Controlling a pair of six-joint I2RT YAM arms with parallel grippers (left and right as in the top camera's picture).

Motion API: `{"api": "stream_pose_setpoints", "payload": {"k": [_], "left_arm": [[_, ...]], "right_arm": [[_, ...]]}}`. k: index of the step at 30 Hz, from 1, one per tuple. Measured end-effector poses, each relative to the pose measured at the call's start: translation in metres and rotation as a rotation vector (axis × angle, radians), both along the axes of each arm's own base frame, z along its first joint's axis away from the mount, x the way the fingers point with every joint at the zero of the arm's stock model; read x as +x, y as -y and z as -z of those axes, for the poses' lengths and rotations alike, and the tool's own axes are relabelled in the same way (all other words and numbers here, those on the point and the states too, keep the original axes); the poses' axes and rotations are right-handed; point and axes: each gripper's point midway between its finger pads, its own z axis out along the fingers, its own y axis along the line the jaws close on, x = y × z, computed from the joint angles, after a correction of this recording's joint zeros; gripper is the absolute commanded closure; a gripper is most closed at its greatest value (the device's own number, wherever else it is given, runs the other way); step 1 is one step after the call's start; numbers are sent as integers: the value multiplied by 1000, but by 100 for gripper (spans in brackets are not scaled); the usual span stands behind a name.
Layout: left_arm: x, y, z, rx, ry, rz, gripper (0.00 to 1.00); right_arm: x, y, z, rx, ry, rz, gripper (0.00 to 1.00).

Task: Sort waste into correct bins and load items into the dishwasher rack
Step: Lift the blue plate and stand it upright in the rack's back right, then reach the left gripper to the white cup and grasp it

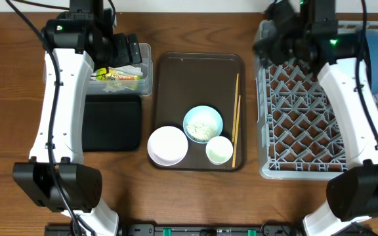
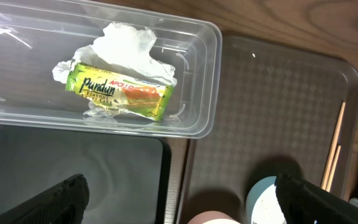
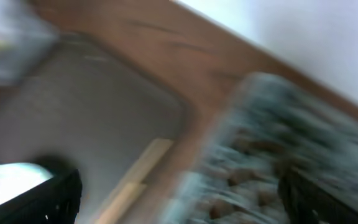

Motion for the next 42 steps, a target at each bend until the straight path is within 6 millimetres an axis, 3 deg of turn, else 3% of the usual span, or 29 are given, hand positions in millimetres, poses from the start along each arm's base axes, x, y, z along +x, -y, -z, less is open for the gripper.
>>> {"api": "stream_pose_setpoints", "payload": {"k": [3,9,14,22,26,30,37,42], "left_arm": [[0,0,0,0,0,0,2],[0,0,0,-1,-1,0,2],[0,0,0,-1,-1,0,2],[-1,0,0,-1,-3,0,2],[-1,0,0,-1,-4,0,2],[-2,0,1,-1,-8,0,2],[-33,17,11,-71,-142,42,4],[-73,50,23,-93,-297,127,8]], "right_arm": [[-19,-32,-1,116,-71,-87,1],[-51,-71,5,213,-205,-147,1],[-75,-85,24,225,-346,-98,17],[-125,-74,57,94,-610,86,43],[-152,-75,67,0,-691,137,47],[-167,-74,73,-95,-706,203,47],[-155,-65,75,-121,-660,310,41],[-140,-40,75,-93,-661,400,39]]}}
